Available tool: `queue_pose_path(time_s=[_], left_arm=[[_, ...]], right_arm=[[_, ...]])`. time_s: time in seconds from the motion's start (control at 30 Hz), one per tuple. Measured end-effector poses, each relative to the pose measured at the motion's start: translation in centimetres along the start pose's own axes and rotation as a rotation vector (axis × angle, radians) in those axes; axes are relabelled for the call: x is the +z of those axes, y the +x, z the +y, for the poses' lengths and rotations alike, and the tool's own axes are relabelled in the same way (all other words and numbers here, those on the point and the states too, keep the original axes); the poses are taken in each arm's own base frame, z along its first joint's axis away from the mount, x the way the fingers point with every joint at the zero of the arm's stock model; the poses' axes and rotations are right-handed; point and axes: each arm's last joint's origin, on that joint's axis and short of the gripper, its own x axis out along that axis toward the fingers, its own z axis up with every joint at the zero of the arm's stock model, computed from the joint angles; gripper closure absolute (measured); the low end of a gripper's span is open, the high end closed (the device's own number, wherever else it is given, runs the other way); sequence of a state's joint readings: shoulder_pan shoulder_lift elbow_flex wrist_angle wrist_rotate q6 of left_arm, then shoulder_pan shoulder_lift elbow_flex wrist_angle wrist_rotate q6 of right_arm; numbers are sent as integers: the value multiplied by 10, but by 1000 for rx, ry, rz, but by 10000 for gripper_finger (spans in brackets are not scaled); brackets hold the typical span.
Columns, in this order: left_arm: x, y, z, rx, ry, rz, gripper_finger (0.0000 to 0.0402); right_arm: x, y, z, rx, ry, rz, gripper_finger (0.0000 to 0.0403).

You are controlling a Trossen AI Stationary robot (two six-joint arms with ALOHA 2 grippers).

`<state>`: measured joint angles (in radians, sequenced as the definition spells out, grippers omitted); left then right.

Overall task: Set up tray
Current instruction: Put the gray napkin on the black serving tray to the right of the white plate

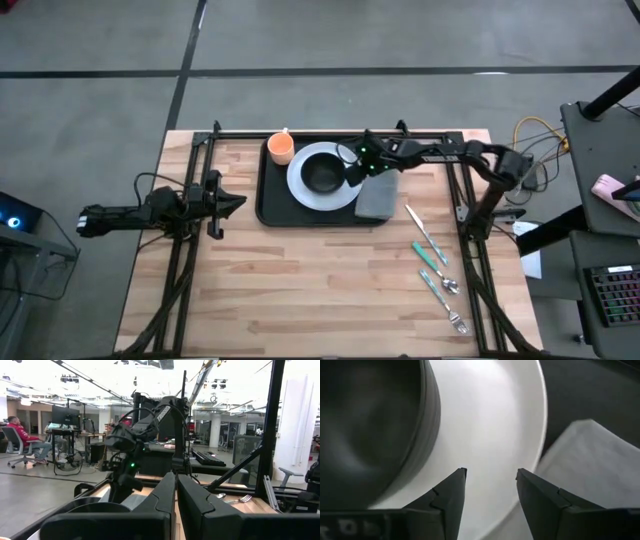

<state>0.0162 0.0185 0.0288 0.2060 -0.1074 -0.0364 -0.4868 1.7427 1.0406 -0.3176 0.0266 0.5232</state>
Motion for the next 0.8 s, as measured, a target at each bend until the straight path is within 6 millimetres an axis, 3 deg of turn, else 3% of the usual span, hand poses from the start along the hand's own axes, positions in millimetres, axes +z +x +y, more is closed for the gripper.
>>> queue_pose_path(time_s=[0.27,0.43,0.8], left_arm=[[0,0,0,0,0,0,401],[0,0,0,0,0,0,401],[0,0,0,0,0,0,401]], right_arm=[[19,12,4,-33,3,34,249],[22,15,-4,-71,-20,87,259],[37,12,-17,-62,-41,26,266]])
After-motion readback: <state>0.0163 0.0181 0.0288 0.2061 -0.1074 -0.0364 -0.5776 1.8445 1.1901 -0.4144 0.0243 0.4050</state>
